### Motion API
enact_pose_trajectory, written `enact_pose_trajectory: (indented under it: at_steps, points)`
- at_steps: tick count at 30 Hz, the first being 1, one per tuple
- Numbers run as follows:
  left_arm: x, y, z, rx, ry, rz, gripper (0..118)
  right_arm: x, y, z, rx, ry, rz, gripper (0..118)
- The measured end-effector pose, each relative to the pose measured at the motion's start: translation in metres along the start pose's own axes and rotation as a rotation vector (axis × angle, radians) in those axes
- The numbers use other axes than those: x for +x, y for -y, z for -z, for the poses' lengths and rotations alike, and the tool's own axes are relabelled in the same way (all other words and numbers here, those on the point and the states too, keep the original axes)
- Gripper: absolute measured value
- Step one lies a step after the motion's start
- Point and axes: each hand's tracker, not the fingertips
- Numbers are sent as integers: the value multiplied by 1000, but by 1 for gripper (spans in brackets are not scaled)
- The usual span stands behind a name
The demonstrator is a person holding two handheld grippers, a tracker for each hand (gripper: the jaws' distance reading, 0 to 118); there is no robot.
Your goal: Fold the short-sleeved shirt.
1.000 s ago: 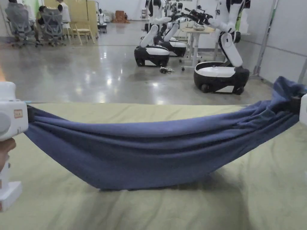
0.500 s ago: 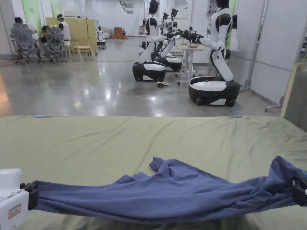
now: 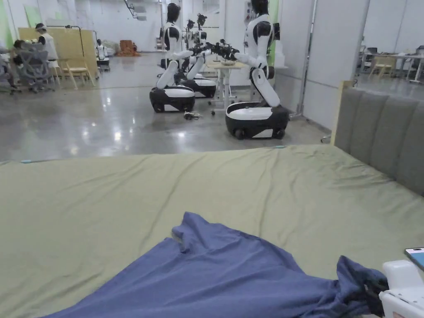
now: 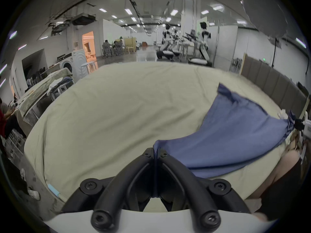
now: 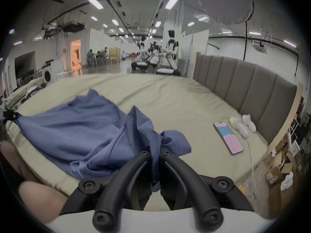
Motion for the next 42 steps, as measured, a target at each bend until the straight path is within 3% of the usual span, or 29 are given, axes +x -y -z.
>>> enact_pose_trajectory:
  at_steps: [2, 3, 4, 5, 6, 7, 8, 11, 13, 15, 16, 17, 18, 20, 23, 25, 28, 29, 32, 35, 38, 39, 40, 42]
  points:
    - [1, 10, 7, -31, -5, 31, 4, -1, 13, 15, -71, -3, -1, 7]
    - [3, 17, 15, -45, -35, 63, 12, 2, 19, 22, -136, -10, 28, 8]
    - [3, 22, 15, -29, -78, 84, 31, 6, 26, 29, -188, 0, 54, 11]
    - [-1, 27, 15, -27, -59, 73, 67, 4, 29, 27, -230, 58, 51, 35]
    - [-7, 28, 14, -40, -48, 59, 94, 8, 34, 26, -213, 86, 33, 71]
    - [-6, 34, 6, -89, -9, -1, 108, 16, 41, 22, -198, 81, 53, 104]
    - [-9, 36, -4, -75, 2, -35, 108, 21, 43, 8, -146, 88, 89, 112]
    - [-1, 35, -63, 66, -29, -115, 108, 28, 38, -24, -91, 107, 174, 109]
    - [7, 34, -120, 248, 47, -148, 106, 16, 24, -65, 12, 50, 168, 106]
    - [21, 34, -170, 372, 5, -161, 96, -4, 17, -97, 112, 17, 142, 79]
    - [28, 39, -191, 429, -20, -171, 83, -16, 14, -113, 165, -4, 129, 53]
    - [35, 45, -206, 466, -44, -175, 43, -25, 15, -117, 204, -19, 114, 20]
    - [43, 52, -219, 497, -67, -189, 1, -39, 12, -128, 230, -32, 98, 4]
    - [47, 67, -214, 490, -48, -194, 0, -63, 7, -146, 291, -91, 66, 0]
    - [49, 69, -201, 407, -22, -83, 0, -104, -8, -164, 374, -175, -23, 0]
    - [39, 66, -175, 348, -40, -140, 0, -124, -15, -157, 364, -210, -103, 0]
    - [17, 43, -115, 174, 39, -317, 0, -145, -20, -153, 349, -252, -115, 0]
    - [8, 37, -92, 135, 72, -368, 12, -146, -20, -147, 345, -263, -113, 0]
    - [-8, 27, -17, -37, 119, -444, 102, -157, -21, -145, 334, -277, -119, 0]
    - [-4, 30, 31, -123, -12, -378, 100, -160, -23, -141, 304, -271, -138, 0]
    - [1, 40, 52, -117, -7, -327, 99, -156, -23, -136, 287, -258, -141, 0]
    - [15, 36, 41, -90, -33, -276, 93, -154, -24, -132, 277, -249, -143, 0]
    - [22, 36, 36, -72, -58, -210, 78, -153, -25, -127, 267, -240, -146, 0]
    - [29, 38, 25, -15, -30, -147, 27, -148, -29, -116, 245, -236, -141, 0]
